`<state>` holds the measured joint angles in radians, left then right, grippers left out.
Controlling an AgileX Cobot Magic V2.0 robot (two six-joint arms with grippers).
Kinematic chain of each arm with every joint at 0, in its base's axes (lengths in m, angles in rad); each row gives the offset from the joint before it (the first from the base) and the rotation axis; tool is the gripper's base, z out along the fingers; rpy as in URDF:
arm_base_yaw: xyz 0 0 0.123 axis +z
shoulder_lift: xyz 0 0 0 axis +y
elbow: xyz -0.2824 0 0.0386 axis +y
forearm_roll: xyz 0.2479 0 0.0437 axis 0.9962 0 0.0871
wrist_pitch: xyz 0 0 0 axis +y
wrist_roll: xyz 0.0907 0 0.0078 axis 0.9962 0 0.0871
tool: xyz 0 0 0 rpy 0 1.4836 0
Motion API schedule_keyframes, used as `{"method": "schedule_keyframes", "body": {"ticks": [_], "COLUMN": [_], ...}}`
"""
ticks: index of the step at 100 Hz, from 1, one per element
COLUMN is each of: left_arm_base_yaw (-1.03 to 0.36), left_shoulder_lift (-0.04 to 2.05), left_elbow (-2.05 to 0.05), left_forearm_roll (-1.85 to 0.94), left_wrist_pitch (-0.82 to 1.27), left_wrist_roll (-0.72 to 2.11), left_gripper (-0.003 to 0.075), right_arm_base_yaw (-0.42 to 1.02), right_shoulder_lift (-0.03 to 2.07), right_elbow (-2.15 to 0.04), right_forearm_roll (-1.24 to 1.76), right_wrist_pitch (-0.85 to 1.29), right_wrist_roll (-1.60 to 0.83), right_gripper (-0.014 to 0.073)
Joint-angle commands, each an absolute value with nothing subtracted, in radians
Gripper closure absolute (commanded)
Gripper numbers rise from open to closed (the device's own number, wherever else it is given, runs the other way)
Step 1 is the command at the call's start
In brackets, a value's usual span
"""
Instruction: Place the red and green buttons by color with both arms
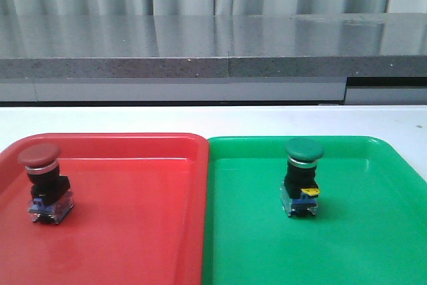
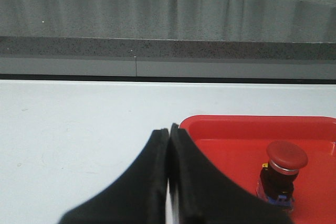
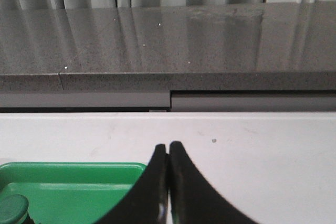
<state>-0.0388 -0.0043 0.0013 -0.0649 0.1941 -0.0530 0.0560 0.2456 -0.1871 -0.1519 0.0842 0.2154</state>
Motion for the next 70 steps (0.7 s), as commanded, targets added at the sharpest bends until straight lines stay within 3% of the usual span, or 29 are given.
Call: {"method": "schedule_keyframes", "body": {"ticks": [1,38,70], "left_arm_base_yaw": [-0.037,-0.037,-0.037], "left_shoulder_lift": [-0.037,-0.037,-0.037], "left_elbow": [0.015,0.015,0.015], "left_forearm_roll": [-0.075,-0.075,-0.075], "left_wrist_pitch": [0.117,0.117,0.117], "left_wrist_roll": [-0.053,-0.053,-0.053], "left_gripper": [0.0741,0.0741,0.0741], "right_arm_base_yaw": [0.026,-0.046,-0.045], "right_shoulder_lift": [0.209,-0.037,-0.034], "right_elbow": [-0.164,0.010,0.010], "right_forearm_roll": [-0.110,-0.069,-0.068], "right_wrist_pitch": [-0.066,-0.046,-0.032], "right_wrist_roll": [0.152,0.153,0.152], "right_gripper": [0.0651,0.0651,0.0651]}}
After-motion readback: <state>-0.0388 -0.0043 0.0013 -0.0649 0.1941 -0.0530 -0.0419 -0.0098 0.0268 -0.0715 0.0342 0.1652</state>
